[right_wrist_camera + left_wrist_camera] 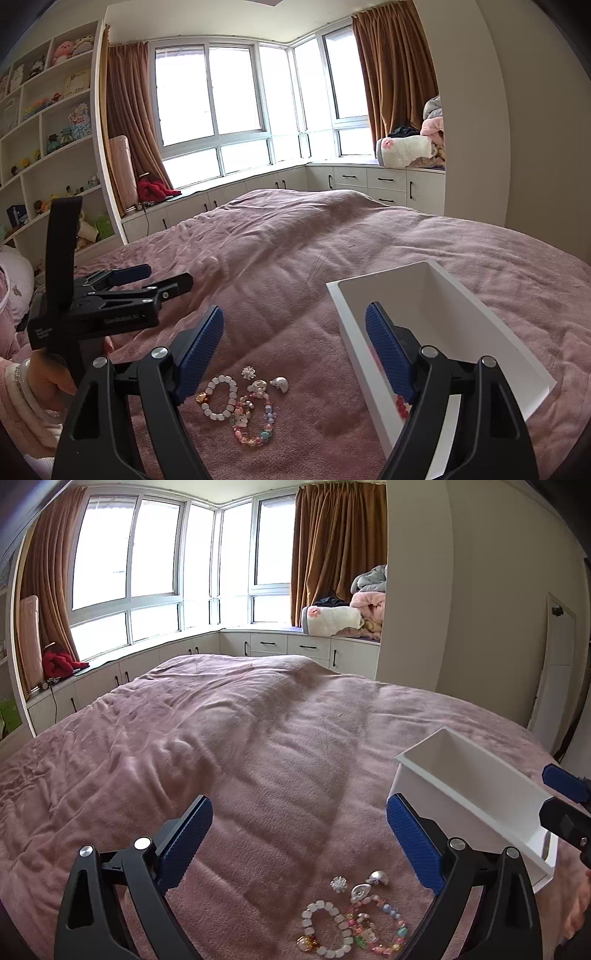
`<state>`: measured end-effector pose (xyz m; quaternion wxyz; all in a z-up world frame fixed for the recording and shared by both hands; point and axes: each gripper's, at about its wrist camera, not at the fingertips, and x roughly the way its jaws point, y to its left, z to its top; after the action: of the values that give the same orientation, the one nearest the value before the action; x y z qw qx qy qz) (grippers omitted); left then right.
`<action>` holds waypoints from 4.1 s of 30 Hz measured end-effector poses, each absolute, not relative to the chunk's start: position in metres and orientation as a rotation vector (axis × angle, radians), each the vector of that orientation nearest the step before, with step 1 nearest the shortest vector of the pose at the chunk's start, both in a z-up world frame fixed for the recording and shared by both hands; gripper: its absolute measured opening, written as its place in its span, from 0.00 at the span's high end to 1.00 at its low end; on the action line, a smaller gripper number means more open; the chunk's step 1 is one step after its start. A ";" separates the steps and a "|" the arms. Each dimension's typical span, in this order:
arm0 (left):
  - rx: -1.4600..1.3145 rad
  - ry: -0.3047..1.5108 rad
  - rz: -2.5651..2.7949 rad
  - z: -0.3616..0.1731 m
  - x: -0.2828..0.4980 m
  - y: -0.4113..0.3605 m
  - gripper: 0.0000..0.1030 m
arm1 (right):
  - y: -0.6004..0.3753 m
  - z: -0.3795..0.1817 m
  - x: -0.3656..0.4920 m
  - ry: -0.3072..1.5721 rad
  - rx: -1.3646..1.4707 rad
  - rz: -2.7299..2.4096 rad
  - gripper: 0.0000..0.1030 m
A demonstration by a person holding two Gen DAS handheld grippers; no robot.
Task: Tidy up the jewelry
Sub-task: 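Grasp white bead bracelet with left tool while right tool grasps pastel bead bracelet, then lower both bracelets into the white bin and open both tools, then move both tools back to the silver earrings on the bed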
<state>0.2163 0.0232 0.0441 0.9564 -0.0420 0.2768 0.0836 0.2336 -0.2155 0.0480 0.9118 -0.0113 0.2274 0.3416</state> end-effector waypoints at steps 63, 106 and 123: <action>-0.184 0.630 0.013 0.022 0.193 -0.025 0.86 | -0.235 0.050 0.250 0.589 0.101 0.780 0.86; 0.066 0.701 -0.178 0.033 0.372 -0.178 0.62 | -0.339 0.028 0.309 0.624 0.094 0.445 0.69; -0.069 0.564 -0.123 0.076 0.329 -0.112 0.32 | -0.335 0.054 0.292 0.465 0.111 0.424 0.25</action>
<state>0.3291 -0.1116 0.0762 0.9581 -0.0341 0.2780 -0.0604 0.2924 -0.3354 0.0542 0.9494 0.0543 0.2284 0.2085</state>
